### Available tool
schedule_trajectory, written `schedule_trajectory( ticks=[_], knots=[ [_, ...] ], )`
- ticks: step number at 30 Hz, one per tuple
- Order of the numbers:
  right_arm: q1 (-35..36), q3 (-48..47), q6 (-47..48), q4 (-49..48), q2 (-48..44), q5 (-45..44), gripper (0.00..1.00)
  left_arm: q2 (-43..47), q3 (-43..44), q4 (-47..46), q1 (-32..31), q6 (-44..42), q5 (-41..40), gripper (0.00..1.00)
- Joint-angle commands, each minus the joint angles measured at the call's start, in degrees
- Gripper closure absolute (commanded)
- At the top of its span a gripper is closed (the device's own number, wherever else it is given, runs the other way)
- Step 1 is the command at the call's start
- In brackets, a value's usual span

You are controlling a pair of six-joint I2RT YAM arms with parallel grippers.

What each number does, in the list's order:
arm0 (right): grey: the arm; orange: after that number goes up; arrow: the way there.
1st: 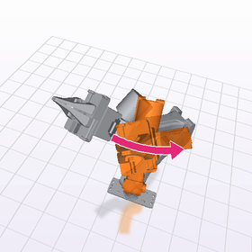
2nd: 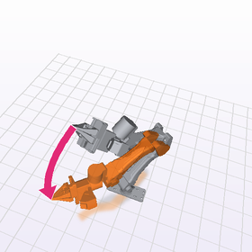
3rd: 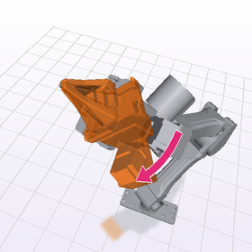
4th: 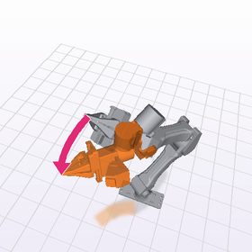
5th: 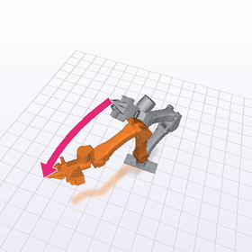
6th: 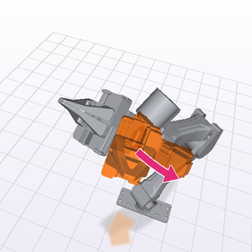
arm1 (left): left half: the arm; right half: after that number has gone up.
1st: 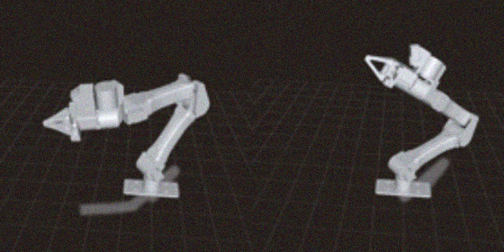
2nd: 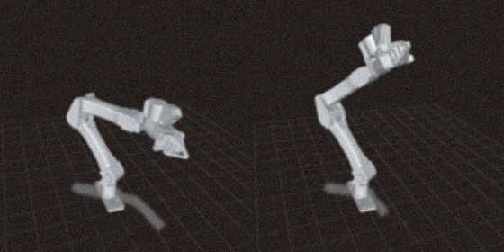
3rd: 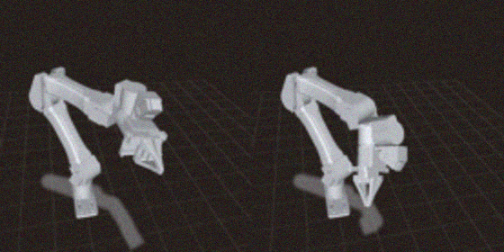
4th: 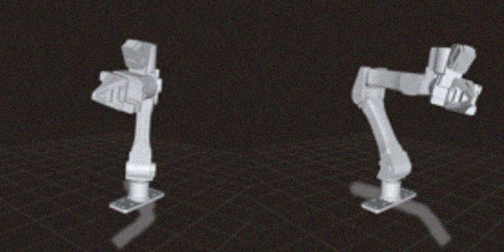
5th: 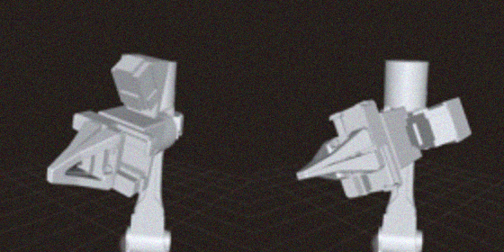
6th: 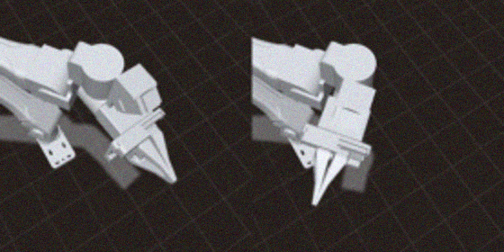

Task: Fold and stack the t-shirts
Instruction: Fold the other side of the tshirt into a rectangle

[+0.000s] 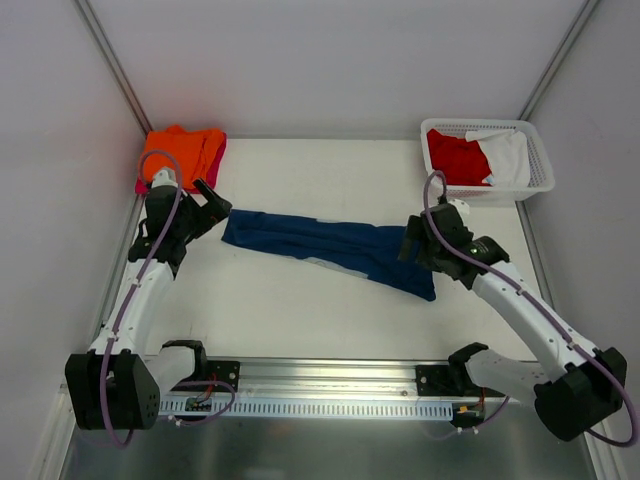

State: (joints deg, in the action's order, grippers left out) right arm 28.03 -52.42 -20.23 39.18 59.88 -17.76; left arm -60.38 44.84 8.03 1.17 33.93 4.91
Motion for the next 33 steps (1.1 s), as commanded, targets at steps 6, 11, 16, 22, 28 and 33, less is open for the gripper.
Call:
schedule_trajectory(
  ticks=[6, 11, 16, 22, 28, 33],
  knots=[
    [-7.96, -0.75, 5.02, -14.97, 17.80, 9.19, 0.23, 3.77, 1.13, -1.00, -0.82, -0.97, 2.39, 0.01],
    [-10.01, -5.75, 5.46, -16.94, 29.40, 10.46, 0.38, 6.15, -0.28, -0.56, -0.82, -1.41, 3.00, 0.01],
    [-10.89, -7.69, 4.67, -17.90, 34.60, 10.99, 0.68, 7.12, -0.98, -0.21, -0.91, -1.68, 3.27, 0.01],
    [-12.03, -5.25, 3.53, -19.48, 36.80, 12.75, 0.99, 6.94, -1.42, -0.21, -0.82, -1.76, 2.83, 0.01],
    [-12.21, -2.33, 3.00, -21.25, 36.02, 13.10, 1.00, 6.41, -1.16, -0.12, -0.82, -1.85, 2.56, 0.01],
    [-12.56, -5.75, 4.23, -19.06, 35.83, 12.31, 1.00, 7.55, -0.81, -0.12, -0.82, -1.42, 2.83, 0.01]
  ],
)
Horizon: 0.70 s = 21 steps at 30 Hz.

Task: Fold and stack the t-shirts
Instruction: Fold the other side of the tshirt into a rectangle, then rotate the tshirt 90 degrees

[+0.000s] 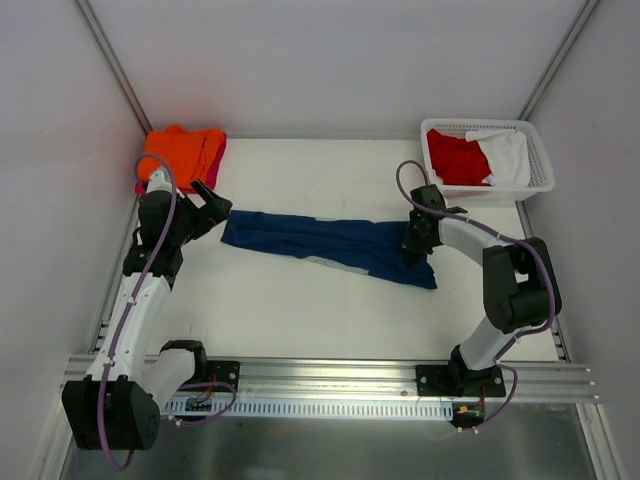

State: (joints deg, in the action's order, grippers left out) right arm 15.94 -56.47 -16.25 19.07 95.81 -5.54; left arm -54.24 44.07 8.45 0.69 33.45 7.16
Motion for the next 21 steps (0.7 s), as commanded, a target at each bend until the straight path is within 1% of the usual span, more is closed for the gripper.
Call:
schedule_trajectory(
  ticks=[1, 2, 4, 5, 8, 11, 12, 14, 15, 16, 21],
  knots=[
    [-0.91, -3.20, 1.12, 2.27, 1.56, 0.18, 1.00, 2.02, -0.04, -0.62, -1.90, -0.50, 0.75, 0.01],
    [-1.18, -6.78, 1.48, 3.07, 2.96, 0.96, 0.99, 2.38, -0.04, -0.54, -2.01, -0.32, 0.66, 0.01],
    [-2.49, -10.84, 2.18, 5.00, 6.39, 2.54, 0.99, 3.26, -0.13, -0.63, -2.27, 0.12, 0.32, 0.01],
    [-2.76, -15.12, 2.28, 5.79, 10.15, 4.12, 0.99, 3.52, -0.22, -0.63, -2.36, 0.12, 0.14, 0.01],
    [-3.38, -22.51, 2.80, 8.43, 16.14, 4.93, 1.00, 4.75, -0.39, -0.45, -2.36, 0.30, 0.14, 0.01],
    [-3.38, -27.28, 3.07, 9.67, 19.40, 6.85, 1.00, 6.07, -1.18, -0.54, -2.36, 0.82, 0.57, 0.01],
    [-3.38, -30.95, 3.15, 10.54, 21.68, 7.12, 1.00, 6.42, -1.36, -0.54, -2.45, 0.91, 0.49, 0.01],
    [-3.38, -35.01, 3.15, 11.69, 24.15, 8.17, 0.99, 6.69, -1.80, -0.54, -2.45, 1.18, 0.49, 0.01],
    [-3.38, -37.20, 3.15, 12.82, 26.95, 8.79, 0.99, 6.78, -1.80, -0.45, -2.45, 1.18, 0.31, 0.01],
    [-3.38, -41.75, 2.98, 13.27, 28.45, 9.49, 0.99, 6.69, -1.97, -0.54, -2.45, 1.18, 0.23, 0.01],
    [-2.85, -54.43, -0.26, 14.33, 37.33, 15.73, 1.00, 5.81, -2.33, -0.63, -2.71, 1.79, -0.56, 0.01]
  ],
)
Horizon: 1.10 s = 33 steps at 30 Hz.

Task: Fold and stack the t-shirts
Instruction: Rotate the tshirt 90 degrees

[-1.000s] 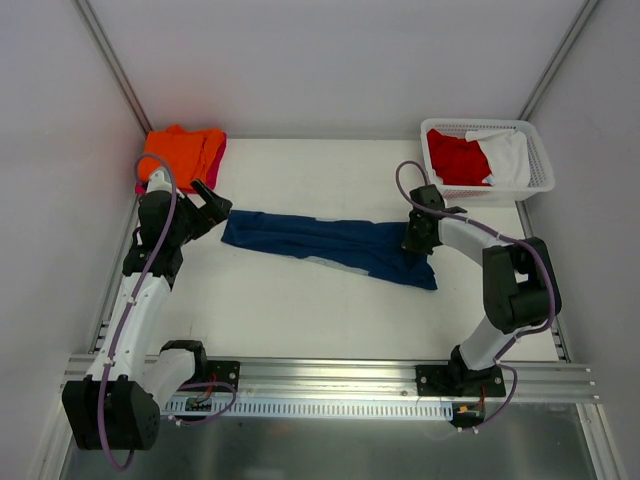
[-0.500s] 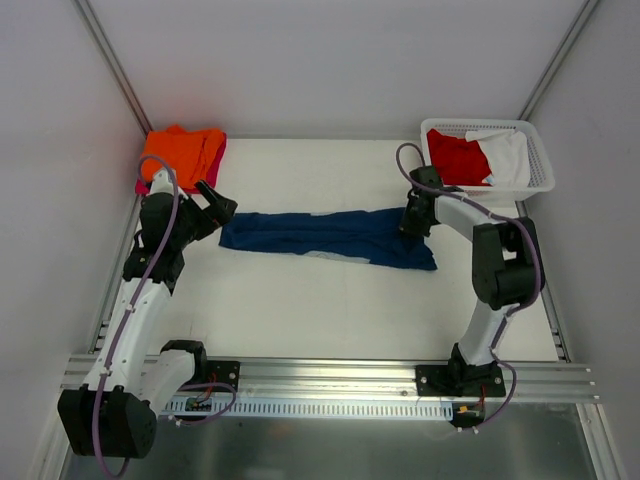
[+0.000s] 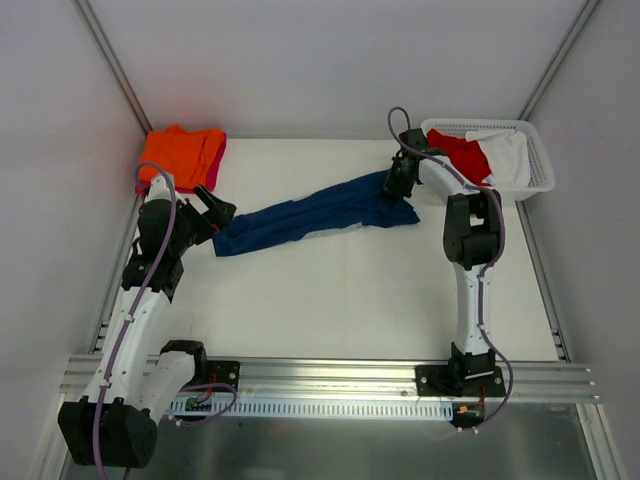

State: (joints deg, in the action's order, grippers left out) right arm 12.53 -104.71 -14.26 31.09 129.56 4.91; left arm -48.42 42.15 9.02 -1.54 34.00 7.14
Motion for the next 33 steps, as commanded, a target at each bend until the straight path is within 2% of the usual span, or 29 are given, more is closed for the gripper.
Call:
schedule_trajectory(
  ticks=[1, 4, 8, 9, 12, 15, 19, 22, 27, 31, 33],
  knots=[
    [0.91, -10.39, -2.70, 2.13, 6.29, 5.98, 0.99, -0.53, -0.14, -1.19, -0.65, 1.25, -0.81, 0.01],
    [1.97, -19.35, -4.80, 0.90, 11.65, 8.53, 0.94, -1.06, 0.12, -1.28, -1.27, 1.25, -1.33, 0.01],
    [2.23, -25.53, -9.81, -4.80, 17.03, 11.52, 0.42, -0.88, 0.04, -1.28, -2.41, 1.16, -2.21, 0.01],
    [2.23, -26.07, -11.13, -7.94, 17.91, 11.70, 0.25, -0.80, 0.12, -1.19, -2.68, 0.98, -2.39, 0.01],
    [2.41, -28.44, -15.61, -14.01, 21.17, 13.37, 0.01, -0.79, 0.04, -1.19, -3.38, 0.63, -2.57, 0.01],
    [2.67, -30.28, -18.60, -19.74, 23.46, 13.90, 0.01, -0.79, -0.05, -1.11, -4.35, 0.37, -3.18, 0.01],
    [2.67, -29.60, -18.44, -20.37, 20.93, 14.07, 0.00, -0.53, 0.12, -0.93, -5.58, -0.69, -3.88, 0.01],
    [3.63, -21.18, -14.05, -19.23, 9.78, 11.98, 0.01, 0.17, 0.04, -0.84, -5.58, -0.78, -5.11, 0.01],
    [7.67, -12.46, -5.79, -10.80, -11.47, 6.01, 0.01, 1.31, 0.12, -0.84, -5.67, -0.25, -5.11, 0.01],
    [14.70, -4.74, -4.11, -5.17, -20.29, 0.64, 0.01, 3.51, -0.14, -0.76, -5.67, -0.07, -6.08, 0.01],
    [19.35, -3.84, -2.54, -4.29, -20.84, -1.90, 0.00, 4.48, 0.21, -0.49, -5.67, -0.25, -6.17, 0.01]
  ],
)
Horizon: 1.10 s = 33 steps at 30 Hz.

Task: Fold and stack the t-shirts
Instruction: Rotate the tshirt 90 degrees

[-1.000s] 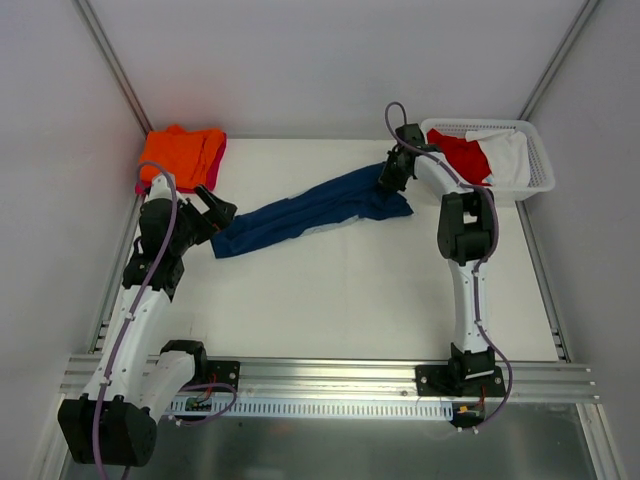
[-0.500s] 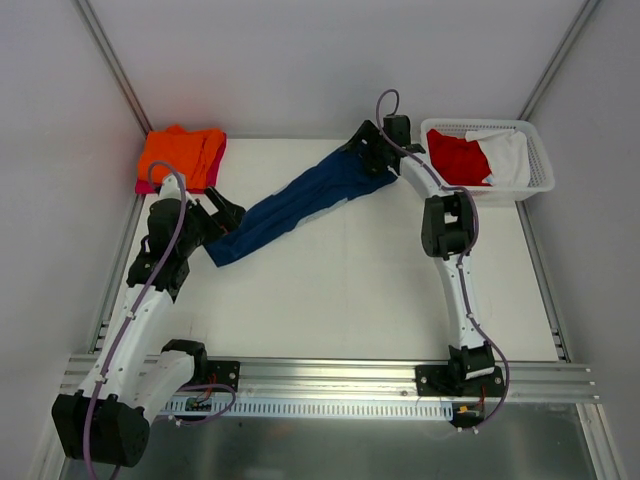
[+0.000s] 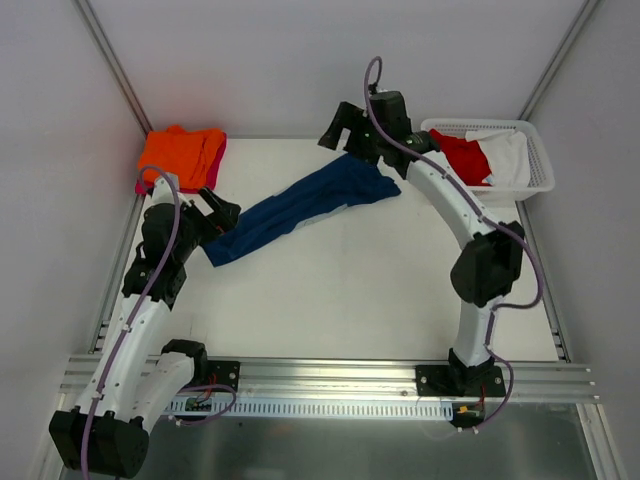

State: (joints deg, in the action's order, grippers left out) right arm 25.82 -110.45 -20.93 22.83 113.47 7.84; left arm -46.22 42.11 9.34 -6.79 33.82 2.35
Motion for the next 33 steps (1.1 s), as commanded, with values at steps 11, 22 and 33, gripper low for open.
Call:
schedule_trajectory(
  ticks=[11, 22, 33],
  knots=[
    [23.56, 7.28, -6.75, -9.64, 14.98, -0.89, 0.01, 6.66, 2.71, 4.80, -0.42, -2.71, -1.99, 0.01],
    [31.83, -12.92, -9.92, -8.95, 29.70, -0.19, 0.06, 15.27, 4.12, 9.55, -0.42, -6.22, -7.36, 0.01],
    [31.75, -15.76, -10.80, -9.64, 31.72, 0.69, 0.65, 16.16, 6.50, 12.01, -0.42, -6.05, -6.48, 0.01]
  ],
)
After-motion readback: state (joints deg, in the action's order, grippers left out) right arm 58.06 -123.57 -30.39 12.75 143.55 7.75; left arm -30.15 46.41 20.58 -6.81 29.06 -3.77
